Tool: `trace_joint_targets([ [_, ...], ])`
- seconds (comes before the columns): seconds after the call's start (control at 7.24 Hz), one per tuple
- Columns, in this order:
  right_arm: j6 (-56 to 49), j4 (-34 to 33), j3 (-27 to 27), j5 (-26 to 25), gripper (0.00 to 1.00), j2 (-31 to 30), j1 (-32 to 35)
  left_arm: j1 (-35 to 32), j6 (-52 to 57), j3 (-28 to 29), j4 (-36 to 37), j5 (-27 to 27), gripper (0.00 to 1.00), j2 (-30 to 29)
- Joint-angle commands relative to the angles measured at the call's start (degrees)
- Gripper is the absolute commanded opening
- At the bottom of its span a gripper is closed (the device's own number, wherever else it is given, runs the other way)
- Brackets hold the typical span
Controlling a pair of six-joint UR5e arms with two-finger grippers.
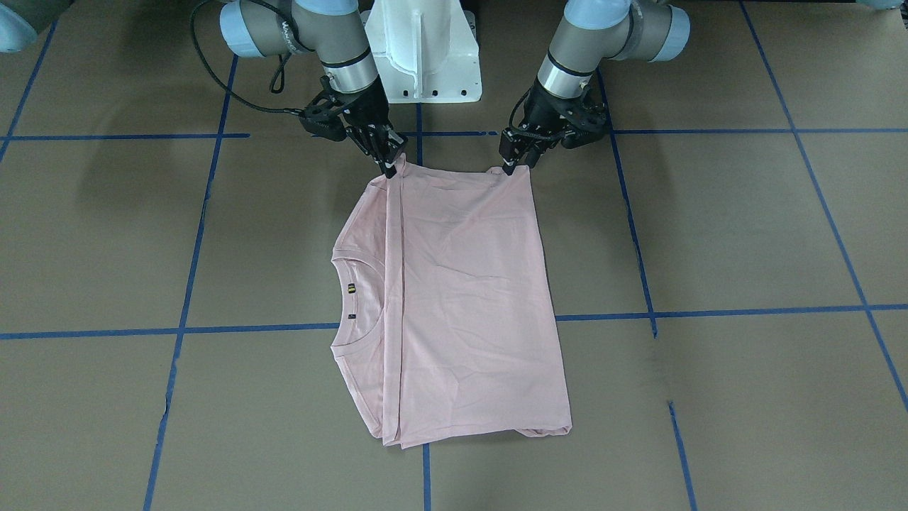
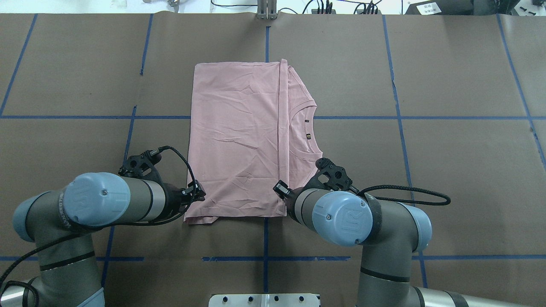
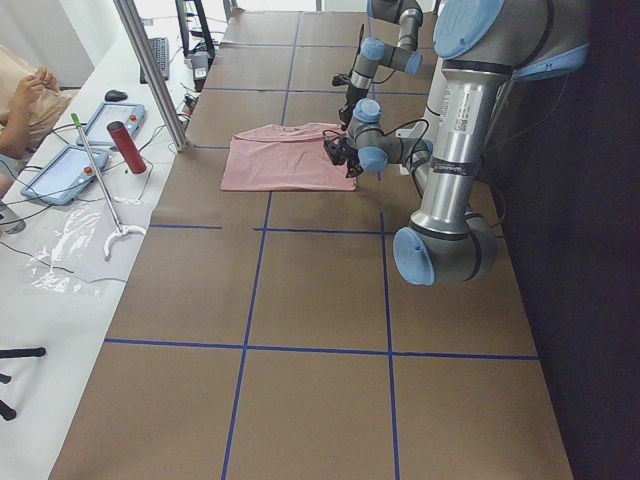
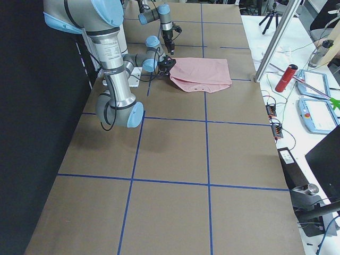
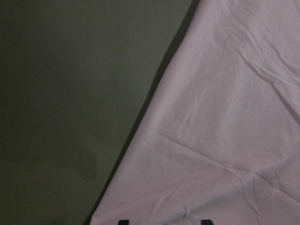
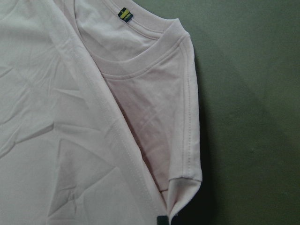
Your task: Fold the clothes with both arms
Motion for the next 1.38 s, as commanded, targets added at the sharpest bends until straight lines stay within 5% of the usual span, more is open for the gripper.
trace_joint_targets([
  [0.0,0.01,0.0,0.04,-0.01,0.0,0.05,-0.06,0.97,-0.17,1.71,0.23,0.91,0.6,0.25],
  [1.24,0.1,0.0,0.21,-0.19,0.0,0.31,-0.06,2.37,-0.26,3.29,0.32,0.73,0.57,0.42],
])
